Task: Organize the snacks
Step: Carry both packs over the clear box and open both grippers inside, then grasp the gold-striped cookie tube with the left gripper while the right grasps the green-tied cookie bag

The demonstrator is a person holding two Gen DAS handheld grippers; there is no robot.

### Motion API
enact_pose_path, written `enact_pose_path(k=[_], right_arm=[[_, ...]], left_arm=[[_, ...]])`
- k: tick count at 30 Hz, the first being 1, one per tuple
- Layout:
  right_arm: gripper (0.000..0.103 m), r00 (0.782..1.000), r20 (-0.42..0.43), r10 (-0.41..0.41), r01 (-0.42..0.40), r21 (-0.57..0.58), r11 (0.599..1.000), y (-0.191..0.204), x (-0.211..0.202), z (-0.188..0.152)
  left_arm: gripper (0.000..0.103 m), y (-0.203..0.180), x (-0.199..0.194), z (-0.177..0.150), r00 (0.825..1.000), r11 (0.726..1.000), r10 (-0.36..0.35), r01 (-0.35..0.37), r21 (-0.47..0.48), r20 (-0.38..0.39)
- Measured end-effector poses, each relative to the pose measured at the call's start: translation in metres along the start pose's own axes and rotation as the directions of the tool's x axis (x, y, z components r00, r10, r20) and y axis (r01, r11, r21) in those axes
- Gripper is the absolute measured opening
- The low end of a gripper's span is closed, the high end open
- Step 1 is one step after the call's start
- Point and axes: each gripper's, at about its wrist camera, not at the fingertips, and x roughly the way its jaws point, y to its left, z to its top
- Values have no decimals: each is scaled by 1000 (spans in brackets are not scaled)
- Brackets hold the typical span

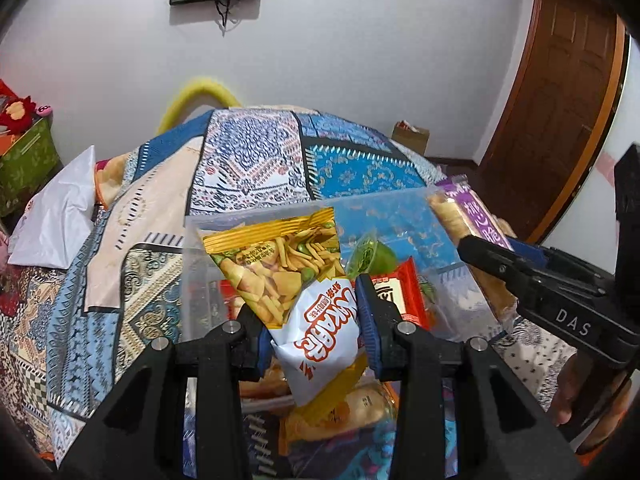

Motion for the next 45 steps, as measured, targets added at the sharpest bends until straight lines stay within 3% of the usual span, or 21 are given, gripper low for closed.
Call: enact_pose_path(k=[10, 16, 21, 26, 30, 38, 40, 45], right_arm=[[42, 998, -65, -11, 9, -24, 1000, -3, 38, 0], [42, 996, -85, -22, 19, -37, 999, -3, 48, -4], [42, 995, -88, -48, 43, -58, 997, 0, 50, -4], [53, 994, -104, -37, 32, -50, 998, 0, 47, -2], [60, 996, -74, -41, 37, -50, 998, 5, 33, 1], [63, 999, -21, -37, 35, -88, 996, 21, -16, 3], [69, 1000, -9, -21, 20, -100, 995, 26, -29, -1], [69, 1000, 14, -11, 13, -140, 990, 41, -58, -13]], left_arm=[[37, -6, 47, -4, 998, 1000, 16, -15, 12, -63], [37, -7, 54, -7, 998, 998, 50, -48, 35, -47], [45, -3, 52, -7, 998, 999, 32, -32, 17, -55], [60, 0, 42, -6, 998, 999, 43, -44, -12, -53], [60, 5, 28, -5, 998, 998, 43, -44, -34, -51], [64, 11, -31, -10, 999, 998, 53, -53, -34, -1], [65, 12, -48, -16, 998, 998, 64, -63, -30, 12], [65, 16, -75, -39, 997, 997, 80, -80, -16, -14]])
